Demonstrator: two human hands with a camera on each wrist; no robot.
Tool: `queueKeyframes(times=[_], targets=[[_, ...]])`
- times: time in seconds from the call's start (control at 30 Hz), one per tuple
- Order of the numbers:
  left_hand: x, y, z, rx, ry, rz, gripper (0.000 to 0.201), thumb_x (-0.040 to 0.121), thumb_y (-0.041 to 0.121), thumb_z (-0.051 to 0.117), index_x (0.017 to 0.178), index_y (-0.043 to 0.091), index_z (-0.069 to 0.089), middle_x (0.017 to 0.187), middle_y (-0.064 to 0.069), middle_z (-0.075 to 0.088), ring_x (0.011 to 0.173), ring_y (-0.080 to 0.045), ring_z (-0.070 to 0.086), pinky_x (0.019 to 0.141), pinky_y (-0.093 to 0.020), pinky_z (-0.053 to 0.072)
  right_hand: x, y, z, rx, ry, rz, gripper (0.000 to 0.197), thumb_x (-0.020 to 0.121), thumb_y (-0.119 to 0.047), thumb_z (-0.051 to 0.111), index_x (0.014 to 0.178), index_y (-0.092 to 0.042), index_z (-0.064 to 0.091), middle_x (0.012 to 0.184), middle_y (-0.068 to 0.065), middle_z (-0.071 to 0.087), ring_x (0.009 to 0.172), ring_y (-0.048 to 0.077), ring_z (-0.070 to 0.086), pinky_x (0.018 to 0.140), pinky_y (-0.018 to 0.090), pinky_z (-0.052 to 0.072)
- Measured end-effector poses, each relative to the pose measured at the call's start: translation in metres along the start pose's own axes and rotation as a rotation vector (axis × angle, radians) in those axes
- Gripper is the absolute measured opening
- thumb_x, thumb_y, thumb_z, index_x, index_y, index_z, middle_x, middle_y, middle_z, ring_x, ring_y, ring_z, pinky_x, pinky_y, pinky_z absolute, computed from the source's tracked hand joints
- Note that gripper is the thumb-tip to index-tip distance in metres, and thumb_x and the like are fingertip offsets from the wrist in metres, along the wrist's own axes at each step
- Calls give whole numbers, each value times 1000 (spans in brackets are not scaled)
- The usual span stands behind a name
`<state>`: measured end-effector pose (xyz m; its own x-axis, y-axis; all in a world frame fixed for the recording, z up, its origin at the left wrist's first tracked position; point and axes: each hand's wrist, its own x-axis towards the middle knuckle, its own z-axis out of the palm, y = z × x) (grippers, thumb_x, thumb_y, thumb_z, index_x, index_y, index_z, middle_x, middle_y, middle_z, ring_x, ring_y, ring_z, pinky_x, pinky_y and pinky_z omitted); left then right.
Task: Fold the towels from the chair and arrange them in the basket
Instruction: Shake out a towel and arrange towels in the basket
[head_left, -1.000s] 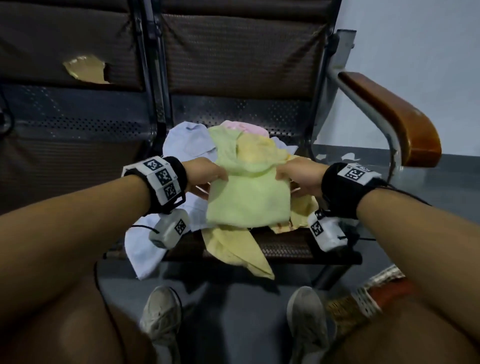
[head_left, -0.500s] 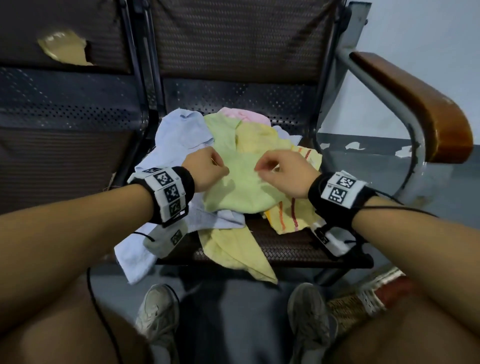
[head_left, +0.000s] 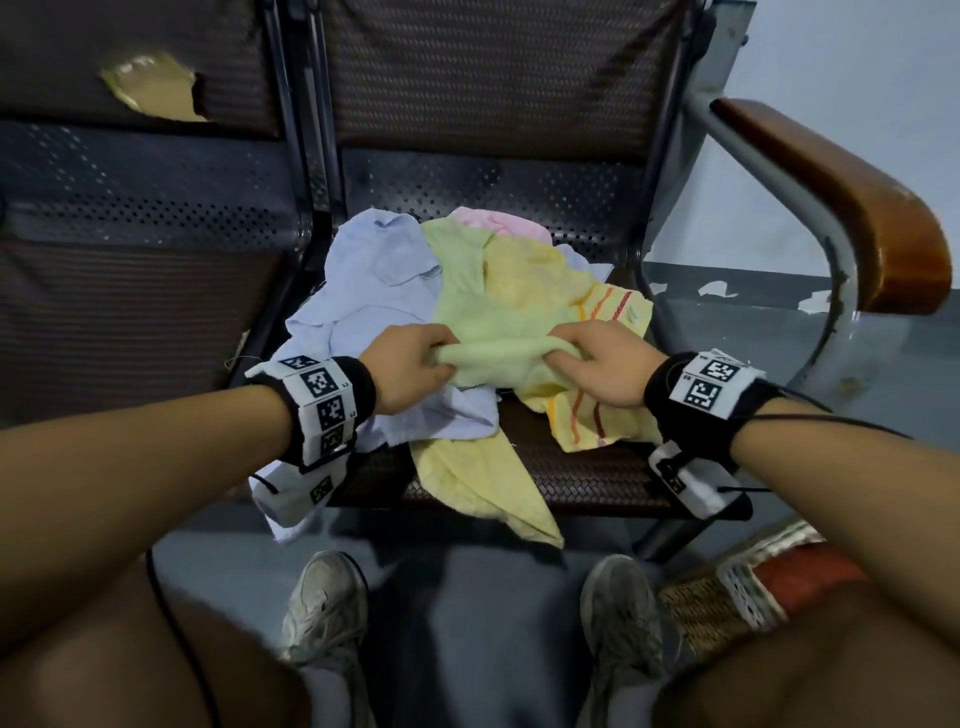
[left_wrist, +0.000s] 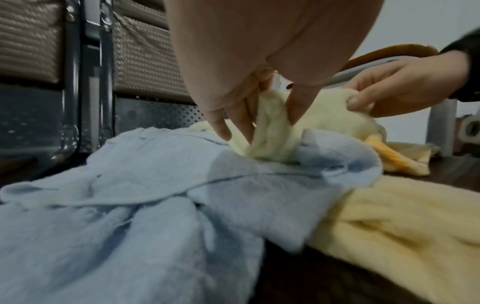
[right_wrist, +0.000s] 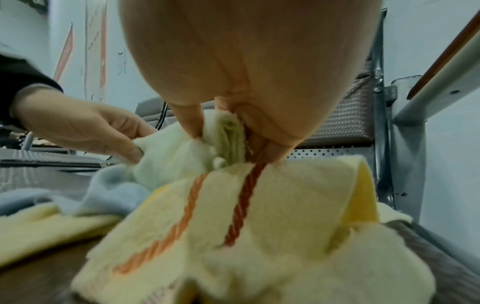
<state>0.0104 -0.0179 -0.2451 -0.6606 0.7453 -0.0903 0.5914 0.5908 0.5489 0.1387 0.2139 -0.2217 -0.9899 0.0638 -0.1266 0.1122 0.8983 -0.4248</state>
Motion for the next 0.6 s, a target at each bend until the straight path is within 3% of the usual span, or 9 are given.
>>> queueKeyframes(times=[0.1,0.23,0.33,0.4,0.47,0.6], targets=[[5,-3,-11,-148,57,-66,6,89,32,64,88,26,62,81,5,64,78,-16,60,66,-28,42,-2,3,-3,174,20,38,21,102,-31,49,96,-18,65,93,-2,66,90,20,60,84,36,46],[15,-5,-11,-417,112,-206,20,89,40,63,97,22,62,89,3,70,78,-16,64,70,-31,51,0,4,-2,452,-15,162,20,101,-35,52,90,-28,67,91,-12,69,86,9,65,75,25,47],[22,-2,-6,-430,157,-330,36,89,54,59,99,20,59,94,-1,67,77,-17,64,69,-34,55,9,5,5,358,-29,266,28,101,-40,49,82,-25,62,82,-5,66,75,15,63,64,27,46],[26,0,-4,-459,72,-466,57,85,69,53,100,14,59,93,-7,66,78,-24,68,70,-38,61,15,6,10,276,-38,316,31,102,-39,47,81,-21,60,82,-3,61,77,18,58,64,28,41],[26,4,-1,-491,-60,-595,72,78,78,51,97,9,61,84,-12,68,70,-28,71,64,-35,62,21,8,12,244,-35,361,32,103,-38,45,92,-14,62,91,1,61,89,23,57,72,29,39],[27,8,2,-423,-245,-667,72,78,76,55,96,7,66,80,-11,75,63,-23,69,64,-28,56,29,9,16,162,-50,436,50,103,-40,44,127,2,58,128,16,60,118,34,56,92,33,42]])
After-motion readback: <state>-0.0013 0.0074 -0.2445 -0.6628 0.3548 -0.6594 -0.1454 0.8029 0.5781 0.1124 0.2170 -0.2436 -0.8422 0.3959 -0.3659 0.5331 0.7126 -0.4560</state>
